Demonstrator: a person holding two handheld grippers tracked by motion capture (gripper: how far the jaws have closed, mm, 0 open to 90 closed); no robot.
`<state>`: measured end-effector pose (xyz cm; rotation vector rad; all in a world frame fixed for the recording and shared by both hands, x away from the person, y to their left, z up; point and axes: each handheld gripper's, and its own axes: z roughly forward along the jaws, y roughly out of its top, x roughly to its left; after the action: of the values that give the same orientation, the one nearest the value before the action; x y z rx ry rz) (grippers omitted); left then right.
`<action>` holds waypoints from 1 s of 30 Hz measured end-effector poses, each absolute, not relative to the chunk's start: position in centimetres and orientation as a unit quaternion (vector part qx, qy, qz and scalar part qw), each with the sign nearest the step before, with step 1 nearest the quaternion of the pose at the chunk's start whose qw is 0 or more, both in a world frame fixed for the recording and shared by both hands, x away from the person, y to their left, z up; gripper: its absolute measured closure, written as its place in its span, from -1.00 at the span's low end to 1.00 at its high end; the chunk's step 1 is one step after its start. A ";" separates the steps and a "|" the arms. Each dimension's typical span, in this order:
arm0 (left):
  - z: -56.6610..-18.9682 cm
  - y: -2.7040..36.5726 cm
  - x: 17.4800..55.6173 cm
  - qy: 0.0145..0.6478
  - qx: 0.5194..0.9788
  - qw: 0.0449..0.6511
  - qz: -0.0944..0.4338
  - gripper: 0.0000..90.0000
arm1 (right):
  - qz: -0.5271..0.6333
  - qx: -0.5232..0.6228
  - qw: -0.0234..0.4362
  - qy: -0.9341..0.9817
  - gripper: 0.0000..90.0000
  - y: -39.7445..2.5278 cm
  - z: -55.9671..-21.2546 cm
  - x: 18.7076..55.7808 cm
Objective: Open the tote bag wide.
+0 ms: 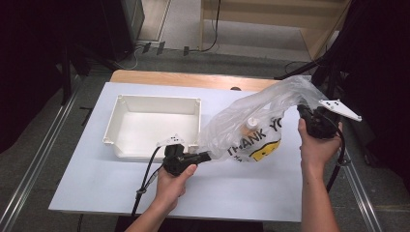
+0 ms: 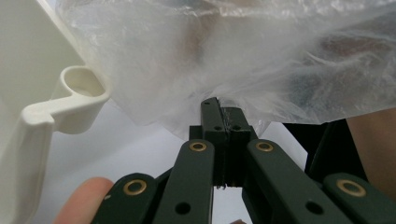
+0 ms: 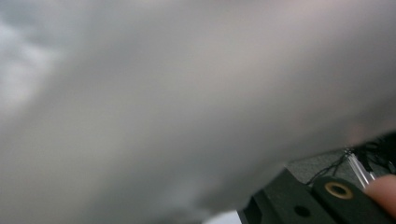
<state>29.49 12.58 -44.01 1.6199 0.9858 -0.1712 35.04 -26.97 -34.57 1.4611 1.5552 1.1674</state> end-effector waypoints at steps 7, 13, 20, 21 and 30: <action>-42.9 12.8 29.0 0.400 0.680 0.610 -0.072 1.00 | 0.459 0.550 0.362 0.596 1.00 -27.2 -32.6 34.6; -42.7 12.5 28.3 0.383 0.695 0.605 -0.060 1.00 | 0.455 0.554 0.366 0.594 1.00 -27.9 -32.4 34.1; -43.6 11.9 28.3 0.397 0.714 0.575 -0.043 1.00 | 0.436 0.569 0.351 0.603 1.00 -28.2 -34.8 34.6; -43.8 11.8 28.3 0.400 0.718 0.569 -0.039 1.00 | 0.432 0.570 0.348 0.606 1.00 -28.2 -35.2 34.7; -46.3 10.6 28.5 0.432 0.743 0.510 -0.015 1.00 | 0.389 0.585 0.323 0.634 1.00 -27.7 -39.4 36.5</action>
<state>28.47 10.55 -46.34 1.7903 1.0411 -0.0351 36.55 -27.69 -39.39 1.5340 1.6645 1.0210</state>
